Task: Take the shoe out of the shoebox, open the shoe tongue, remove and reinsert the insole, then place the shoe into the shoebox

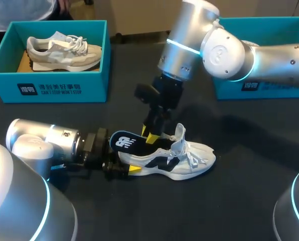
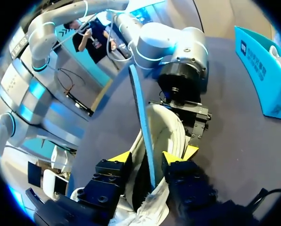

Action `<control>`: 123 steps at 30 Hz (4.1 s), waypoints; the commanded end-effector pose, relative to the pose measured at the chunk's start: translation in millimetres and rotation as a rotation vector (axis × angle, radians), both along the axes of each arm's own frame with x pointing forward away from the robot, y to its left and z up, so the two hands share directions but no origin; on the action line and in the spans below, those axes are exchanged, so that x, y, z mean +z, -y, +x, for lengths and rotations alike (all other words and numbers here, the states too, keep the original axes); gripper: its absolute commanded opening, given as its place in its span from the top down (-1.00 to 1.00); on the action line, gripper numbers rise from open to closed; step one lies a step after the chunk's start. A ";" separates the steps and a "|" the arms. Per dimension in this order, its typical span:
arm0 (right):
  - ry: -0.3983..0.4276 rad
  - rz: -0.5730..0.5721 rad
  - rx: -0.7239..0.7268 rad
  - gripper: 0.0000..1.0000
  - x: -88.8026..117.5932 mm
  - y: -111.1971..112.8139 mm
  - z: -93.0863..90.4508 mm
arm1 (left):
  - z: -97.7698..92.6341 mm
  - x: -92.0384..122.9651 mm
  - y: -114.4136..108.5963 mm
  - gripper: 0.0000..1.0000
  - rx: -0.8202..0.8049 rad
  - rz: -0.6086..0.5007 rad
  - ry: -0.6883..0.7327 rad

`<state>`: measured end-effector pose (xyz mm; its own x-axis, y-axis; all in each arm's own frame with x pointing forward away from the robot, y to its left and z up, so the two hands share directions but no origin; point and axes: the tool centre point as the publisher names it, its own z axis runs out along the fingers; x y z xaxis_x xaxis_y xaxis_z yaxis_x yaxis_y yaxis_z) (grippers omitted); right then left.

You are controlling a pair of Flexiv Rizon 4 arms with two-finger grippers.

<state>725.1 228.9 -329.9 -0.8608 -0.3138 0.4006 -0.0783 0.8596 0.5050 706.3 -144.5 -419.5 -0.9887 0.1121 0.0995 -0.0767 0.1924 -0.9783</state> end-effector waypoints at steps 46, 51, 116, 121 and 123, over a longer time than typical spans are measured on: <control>0.093 0.077 0.017 1.00 45.9 -51.2 -15.2 | -0.1 -0.1 1.0 1.00 -0.001 0.000 0.000; 0.093 0.077 0.017 1.00 45.9 -51.2 -15.2 | -0.1 -0.1 1.0 1.00 -0.001 0.000 0.000; -0.161 0.658 -0.547 1.00 290.4 63.4 -48.6 | -0.1 -0.1 1.0 1.00 -0.001 0.000 0.000; -0.161 0.658 -0.547 1.00 290.4 63.4 -48.6 | -0.1 -0.1 1.0 1.00 -0.001 0.000 0.000; -0.161 0.658 -0.547 1.00 290.4 63.4 -48.6 | -0.1 -0.1 1.0 1.00 -0.001 0.000 0.000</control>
